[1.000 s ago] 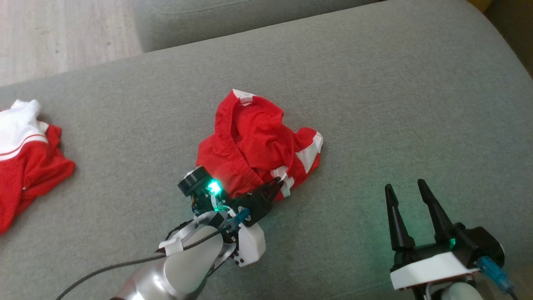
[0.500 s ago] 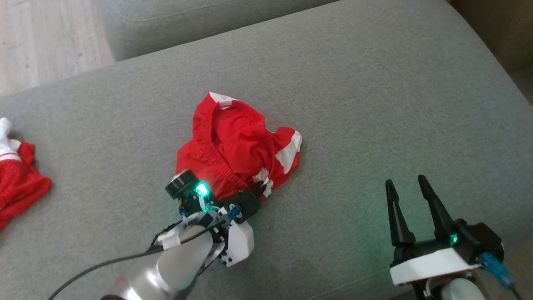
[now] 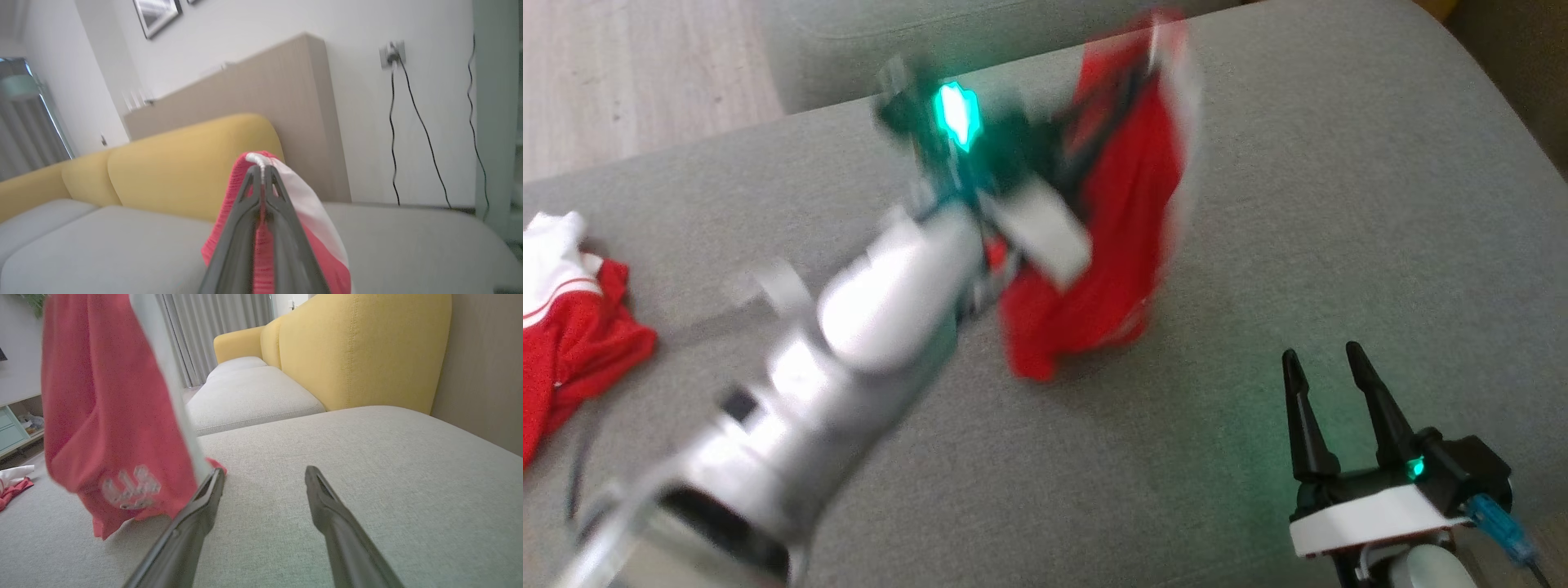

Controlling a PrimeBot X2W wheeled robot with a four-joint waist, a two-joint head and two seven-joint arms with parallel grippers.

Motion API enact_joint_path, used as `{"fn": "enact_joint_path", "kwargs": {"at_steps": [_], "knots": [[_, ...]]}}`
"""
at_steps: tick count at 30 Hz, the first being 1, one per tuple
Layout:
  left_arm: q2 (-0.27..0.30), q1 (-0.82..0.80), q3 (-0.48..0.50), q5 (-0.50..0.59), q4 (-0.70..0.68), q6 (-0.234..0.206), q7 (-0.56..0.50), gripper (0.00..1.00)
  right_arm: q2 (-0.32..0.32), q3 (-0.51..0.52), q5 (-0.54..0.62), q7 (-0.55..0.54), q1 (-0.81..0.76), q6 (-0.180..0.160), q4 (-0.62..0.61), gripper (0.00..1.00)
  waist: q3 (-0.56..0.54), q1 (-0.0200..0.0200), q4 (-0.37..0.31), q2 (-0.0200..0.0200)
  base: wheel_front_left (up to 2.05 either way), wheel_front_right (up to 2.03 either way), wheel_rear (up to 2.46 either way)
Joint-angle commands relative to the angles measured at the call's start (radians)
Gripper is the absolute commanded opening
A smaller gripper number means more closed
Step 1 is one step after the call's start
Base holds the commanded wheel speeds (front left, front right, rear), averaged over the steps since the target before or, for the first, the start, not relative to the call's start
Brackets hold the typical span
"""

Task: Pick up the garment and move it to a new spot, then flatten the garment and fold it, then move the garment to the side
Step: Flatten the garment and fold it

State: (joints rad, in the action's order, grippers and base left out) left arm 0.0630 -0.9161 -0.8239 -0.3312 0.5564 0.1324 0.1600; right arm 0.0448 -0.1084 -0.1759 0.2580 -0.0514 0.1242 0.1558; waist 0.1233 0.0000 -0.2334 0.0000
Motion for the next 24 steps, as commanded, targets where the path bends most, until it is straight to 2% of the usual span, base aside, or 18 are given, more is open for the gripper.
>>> {"fn": "enact_joint_path", "kwargs": {"at_steps": [1,5,10,11,15,19,24], "knots": [[0.044,-0.128,0.067,-0.082,-0.081,-0.002,0.005,0.0,0.005,-0.022,0.002,0.004,0.036,0.007,-0.038,1.0,-0.003,0.0,0.015,0.0,0.0,0.0,0.0],[0.144,-0.176,0.091,-0.229,-0.166,-0.002,-0.053,0.0,0.005,-0.016,-0.006,0.004,0.035,0.007,-0.046,1.0,0.002,0.0,0.038,0.0,0.0,0.0,0.0],[0.297,-0.016,0.101,-0.387,-0.252,-0.002,-0.119,0.0,0.005,-0.001,-0.018,0.004,0.03,0.007,-0.054,1.0,0.016,0.0,0.079,0.0,0.0,0.0,0.0],[0.297,-0.016,0.101,-0.387,-0.252,-0.002,-0.119,0.0,0.005,-0.001,-0.018,0.004,0.03,0.007,-0.054,1.0,0.016,0.0,0.079,0.0,0.0,0.0,0.0],[0.38,0.17,0.113,-0.462,-0.283,-0.011,-0.124,0.0,0.005,0.02,-0.035,0.004,0.039,0.007,-0.065,1.0,0.042,0.0,0.122,0.0,0.0,0.0,0.0],[0.427,0.281,0.121,-0.493,-0.282,-0.025,-0.109,0.0,0.005,0.027,-0.082,0.004,0.07,0.007,-0.062,1.0,0.073,0.0,0.167,0.0,0.0,0.0,0.0],[0.45,0.319,0.12,-0.499,-0.283,-0.025,-0.096,0.0,0.019,0.014,-0.098,0.004,0.183,0.007,0.01,1.0,0.119,0.0,0.225,0.0,0.0,0.0,0.0]]}}
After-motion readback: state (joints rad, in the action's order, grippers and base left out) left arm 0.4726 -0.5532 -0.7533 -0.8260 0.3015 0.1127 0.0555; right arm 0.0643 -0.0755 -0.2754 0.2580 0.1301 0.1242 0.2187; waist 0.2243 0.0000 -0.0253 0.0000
